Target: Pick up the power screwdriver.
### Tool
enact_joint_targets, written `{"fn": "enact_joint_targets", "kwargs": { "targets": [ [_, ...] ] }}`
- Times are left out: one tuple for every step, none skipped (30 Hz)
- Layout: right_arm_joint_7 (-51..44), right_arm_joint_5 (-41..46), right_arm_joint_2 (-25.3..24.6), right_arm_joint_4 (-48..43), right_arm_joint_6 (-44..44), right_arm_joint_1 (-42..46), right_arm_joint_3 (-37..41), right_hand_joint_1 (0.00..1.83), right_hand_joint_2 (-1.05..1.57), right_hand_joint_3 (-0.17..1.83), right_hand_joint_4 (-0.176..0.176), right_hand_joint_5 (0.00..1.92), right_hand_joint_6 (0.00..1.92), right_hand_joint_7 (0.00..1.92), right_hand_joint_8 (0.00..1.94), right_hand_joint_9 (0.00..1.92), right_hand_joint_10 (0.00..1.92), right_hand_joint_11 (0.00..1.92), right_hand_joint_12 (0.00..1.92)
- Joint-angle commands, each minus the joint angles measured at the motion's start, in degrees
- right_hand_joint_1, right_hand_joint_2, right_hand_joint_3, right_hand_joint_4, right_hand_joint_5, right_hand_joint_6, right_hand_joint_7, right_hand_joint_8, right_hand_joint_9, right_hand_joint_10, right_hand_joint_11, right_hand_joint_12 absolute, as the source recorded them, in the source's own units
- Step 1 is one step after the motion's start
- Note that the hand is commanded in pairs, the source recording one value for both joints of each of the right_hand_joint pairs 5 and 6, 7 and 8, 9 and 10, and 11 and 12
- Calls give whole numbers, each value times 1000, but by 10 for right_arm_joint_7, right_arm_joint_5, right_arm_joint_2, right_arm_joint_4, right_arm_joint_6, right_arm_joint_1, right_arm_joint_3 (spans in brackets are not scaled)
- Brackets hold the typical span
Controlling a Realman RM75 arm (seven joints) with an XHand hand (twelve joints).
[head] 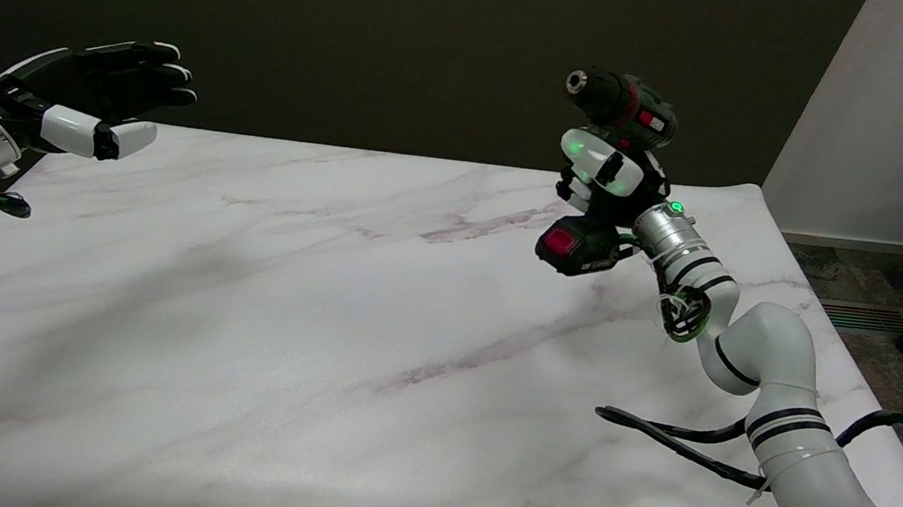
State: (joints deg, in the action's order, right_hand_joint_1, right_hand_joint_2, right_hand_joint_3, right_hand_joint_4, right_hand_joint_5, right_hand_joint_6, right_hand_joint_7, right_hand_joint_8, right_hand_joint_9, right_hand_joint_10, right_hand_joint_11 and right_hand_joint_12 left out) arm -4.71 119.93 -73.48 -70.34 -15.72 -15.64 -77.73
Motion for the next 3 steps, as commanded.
{"fn": "enact_joint_targets", "kwargs": {
  "targets": [
    [-1,73,5,1,-30,-2,19,1404,688,873,51,1696,1696,1920,1920,1920,1920,1920,1920],
    [-1,73,5,0,-30,-2,20,1429,862,838,54,1699,1699,1920,1920,1920,1920,1920,1920],
    [-1,73,5,-1,-30,-2,20,1447,987,833,58,1705,1705,1920,1920,1920,1920,1920,1920]
  ]
}}
